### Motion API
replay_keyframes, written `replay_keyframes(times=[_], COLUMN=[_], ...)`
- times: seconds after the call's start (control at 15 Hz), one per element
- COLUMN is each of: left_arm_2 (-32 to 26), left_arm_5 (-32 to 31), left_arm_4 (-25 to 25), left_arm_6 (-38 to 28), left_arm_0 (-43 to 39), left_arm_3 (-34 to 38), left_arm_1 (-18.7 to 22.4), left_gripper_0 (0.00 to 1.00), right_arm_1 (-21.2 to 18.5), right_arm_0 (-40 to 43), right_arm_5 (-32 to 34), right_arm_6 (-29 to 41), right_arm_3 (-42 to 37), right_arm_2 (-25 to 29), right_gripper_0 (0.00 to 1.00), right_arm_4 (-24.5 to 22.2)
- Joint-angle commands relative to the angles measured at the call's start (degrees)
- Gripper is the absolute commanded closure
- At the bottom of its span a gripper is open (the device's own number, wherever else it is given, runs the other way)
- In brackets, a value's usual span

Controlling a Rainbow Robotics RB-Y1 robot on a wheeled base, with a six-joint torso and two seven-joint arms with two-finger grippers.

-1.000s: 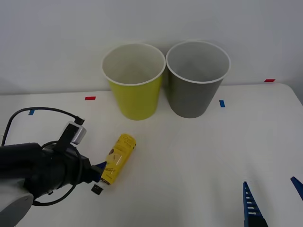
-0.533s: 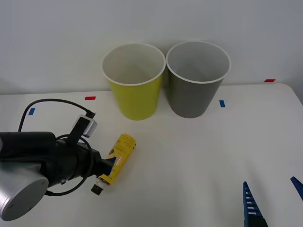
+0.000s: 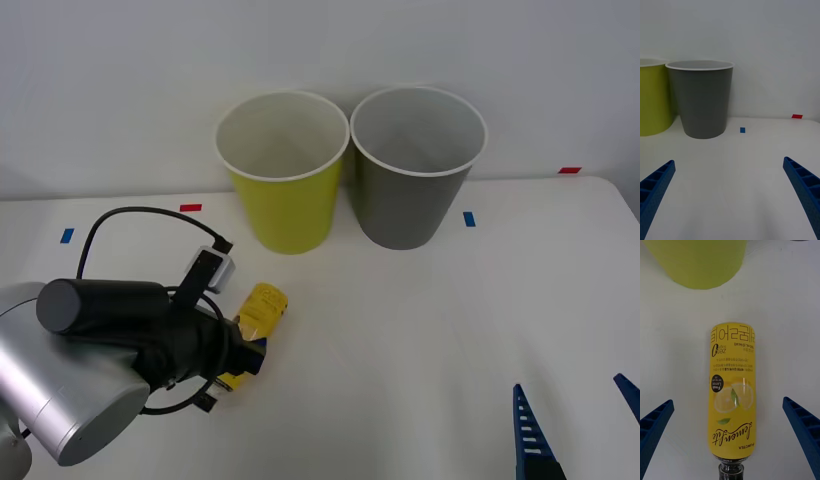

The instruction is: Put cans in the gray bin and PET bottles in the light green bin.

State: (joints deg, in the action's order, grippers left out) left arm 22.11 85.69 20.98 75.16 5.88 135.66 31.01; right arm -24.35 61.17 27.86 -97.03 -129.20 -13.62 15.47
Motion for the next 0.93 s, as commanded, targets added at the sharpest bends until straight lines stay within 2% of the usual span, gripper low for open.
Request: replay_keyframes(times=[0.07,0.33,0.53,0.67,0.93], left_arm_2=[1.71,1.97,5.14,5.93,5.84], left_arm_5=[-0.35,-5.53,-5.62,-5.09,0.0], left_arm_4=[-0.06,5.21,5.56,5.82,5.91], left_arm_6=[0.33,0.42,-0.63,-1.34,-2.83], left_arm_0=[3.35,6.25,10.03,11.52,13.28], left_arm_3=[-3.56,-9.01,-11.82,-12.79,-13.05], left_arm_1=[0.98,3.18,3.97,3.79,1.16], left_gripper_0=[0.0,0.0,0.0,0.0,0.0], right_arm_1=[0.0,0.0,0.0,0.0,0.0], right_arm_0=[0.0,0.0,0.0,0.0,0.0], right_arm_5=[0.0,0.0,0.0,0.0,0.0], right_arm_6=[0.0,0.0,0.0,0.0,0.0], right_arm_3=[0.0,0.0,0.0,0.0,0.0], right_arm_2=[0.0,0.0,0.0,0.0,0.0], right_gripper_0=[0.0,0.0,0.0,0.0,0.0], right_arm_4=[0.0,0.0,0.0,0.0,0.0])
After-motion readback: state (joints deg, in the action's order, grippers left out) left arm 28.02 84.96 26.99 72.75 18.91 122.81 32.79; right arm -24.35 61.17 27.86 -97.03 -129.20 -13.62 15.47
